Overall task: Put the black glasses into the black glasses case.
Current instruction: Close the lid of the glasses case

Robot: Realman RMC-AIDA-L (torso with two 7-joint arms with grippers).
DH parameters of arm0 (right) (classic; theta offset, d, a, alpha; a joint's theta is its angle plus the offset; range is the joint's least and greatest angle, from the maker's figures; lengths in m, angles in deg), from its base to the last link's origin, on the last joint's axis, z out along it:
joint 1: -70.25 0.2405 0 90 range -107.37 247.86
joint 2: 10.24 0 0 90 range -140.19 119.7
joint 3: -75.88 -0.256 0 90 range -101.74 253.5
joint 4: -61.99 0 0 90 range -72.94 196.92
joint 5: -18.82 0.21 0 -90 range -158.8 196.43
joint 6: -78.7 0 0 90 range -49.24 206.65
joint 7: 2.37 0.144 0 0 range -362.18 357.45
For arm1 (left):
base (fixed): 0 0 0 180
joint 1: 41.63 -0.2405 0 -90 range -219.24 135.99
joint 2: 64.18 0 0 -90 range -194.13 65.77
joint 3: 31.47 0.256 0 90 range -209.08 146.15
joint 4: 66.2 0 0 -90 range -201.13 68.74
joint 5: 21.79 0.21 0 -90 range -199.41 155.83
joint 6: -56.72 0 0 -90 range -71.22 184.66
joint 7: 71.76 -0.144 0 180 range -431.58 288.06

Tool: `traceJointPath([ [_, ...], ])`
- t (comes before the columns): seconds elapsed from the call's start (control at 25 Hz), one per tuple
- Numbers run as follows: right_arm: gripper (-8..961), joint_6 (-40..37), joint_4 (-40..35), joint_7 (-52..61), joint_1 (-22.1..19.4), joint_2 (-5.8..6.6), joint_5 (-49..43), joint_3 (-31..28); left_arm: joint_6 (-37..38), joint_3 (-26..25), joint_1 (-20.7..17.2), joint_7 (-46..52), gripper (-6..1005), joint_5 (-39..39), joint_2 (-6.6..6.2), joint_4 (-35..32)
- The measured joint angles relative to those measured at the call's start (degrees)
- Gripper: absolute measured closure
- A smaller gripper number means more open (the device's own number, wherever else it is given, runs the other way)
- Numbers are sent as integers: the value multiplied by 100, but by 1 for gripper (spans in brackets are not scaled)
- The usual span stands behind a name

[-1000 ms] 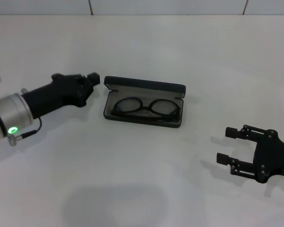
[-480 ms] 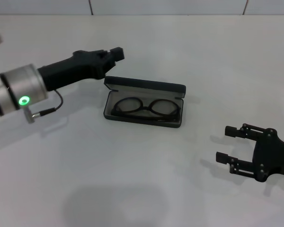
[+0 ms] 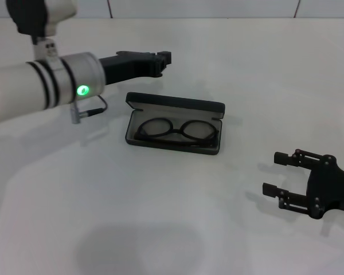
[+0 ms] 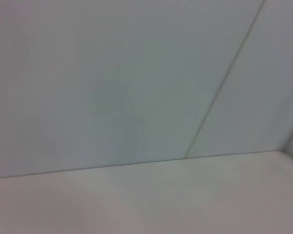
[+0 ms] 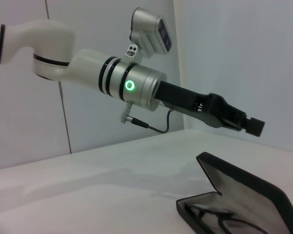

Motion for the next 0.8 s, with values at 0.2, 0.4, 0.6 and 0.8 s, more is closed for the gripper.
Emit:
traceJointPath([
  [0.2, 273, 62, -22, -2, 0, 0, 3, -6, -1499, 1411, -328, 399, 993, -14, 5, -529],
  [0.4, 273, 65, -37, -3, -8, 8, 6, -13, -2092, 1967, -588, 411, 994, -68, 17, -712],
  [0.6, 273, 70, -39, -3, -3, 15, 7, -19, -2664, 2385, -712, 369, 995, -72, 19, -713],
  [0.8, 273, 86, -15, -3, 29, 18, 7, -17, -2761, 2457, -725, 318, 995, -73, 19, -692],
])
